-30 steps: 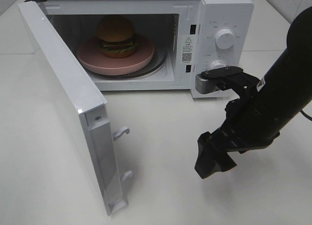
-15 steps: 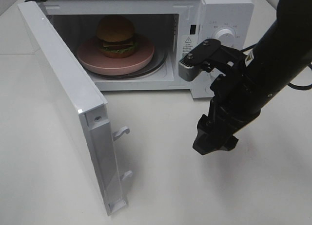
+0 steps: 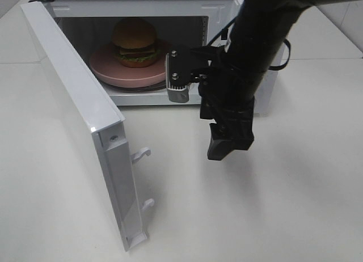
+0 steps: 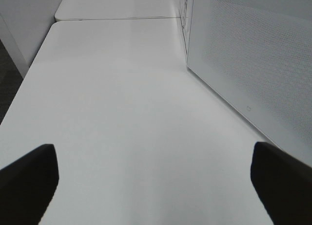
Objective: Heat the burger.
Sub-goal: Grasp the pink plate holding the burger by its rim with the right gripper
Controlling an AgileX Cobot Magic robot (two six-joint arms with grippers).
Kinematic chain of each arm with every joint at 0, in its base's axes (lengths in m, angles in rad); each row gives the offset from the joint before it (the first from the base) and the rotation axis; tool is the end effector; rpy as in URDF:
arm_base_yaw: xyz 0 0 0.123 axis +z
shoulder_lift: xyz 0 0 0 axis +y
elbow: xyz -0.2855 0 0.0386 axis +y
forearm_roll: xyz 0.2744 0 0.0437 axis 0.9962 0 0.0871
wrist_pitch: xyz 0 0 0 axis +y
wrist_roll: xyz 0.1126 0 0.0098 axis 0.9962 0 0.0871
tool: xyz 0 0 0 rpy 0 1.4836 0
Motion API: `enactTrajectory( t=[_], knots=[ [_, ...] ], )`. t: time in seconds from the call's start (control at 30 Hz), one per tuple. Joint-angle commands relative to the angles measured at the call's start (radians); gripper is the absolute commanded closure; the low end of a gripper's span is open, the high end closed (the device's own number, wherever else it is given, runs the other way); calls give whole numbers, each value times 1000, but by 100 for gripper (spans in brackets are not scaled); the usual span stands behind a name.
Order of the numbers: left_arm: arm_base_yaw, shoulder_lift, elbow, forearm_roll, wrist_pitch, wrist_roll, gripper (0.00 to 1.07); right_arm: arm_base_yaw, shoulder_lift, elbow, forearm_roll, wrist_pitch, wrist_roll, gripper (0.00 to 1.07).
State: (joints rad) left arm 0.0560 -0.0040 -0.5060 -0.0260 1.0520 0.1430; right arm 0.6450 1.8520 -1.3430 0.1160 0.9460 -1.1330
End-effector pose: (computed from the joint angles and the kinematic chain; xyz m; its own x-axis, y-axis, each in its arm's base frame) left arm 0.0341 -0.0006 0.2829 -0.4394 0.1053 -0.8921 0.0215 0.9941 0.1067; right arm 0.3134 0.2491 0.1809 0.1580 -0.9710 -0.1796 -0.9817 -0.1349 -0.1346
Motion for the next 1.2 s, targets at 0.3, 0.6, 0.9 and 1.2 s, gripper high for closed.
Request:
enactTrajectory(
  t=[0.3,0.6,0.9,1.2],
  knots=[
    [1,-17,1,-5,-7,-3,4,11,231,-311,-31,-23,-123,31],
    [1,-17,1,-5,-7,-3,4,11,364,-502,-26,47,-158,31],
    [1,-17,1,-5,-7,-3,4,11,500,-700,-32,94,-158,31],
    [1,-17,1,-5,-7,-3,4,11,578,-828,-30,101,-150,31]
  ],
)
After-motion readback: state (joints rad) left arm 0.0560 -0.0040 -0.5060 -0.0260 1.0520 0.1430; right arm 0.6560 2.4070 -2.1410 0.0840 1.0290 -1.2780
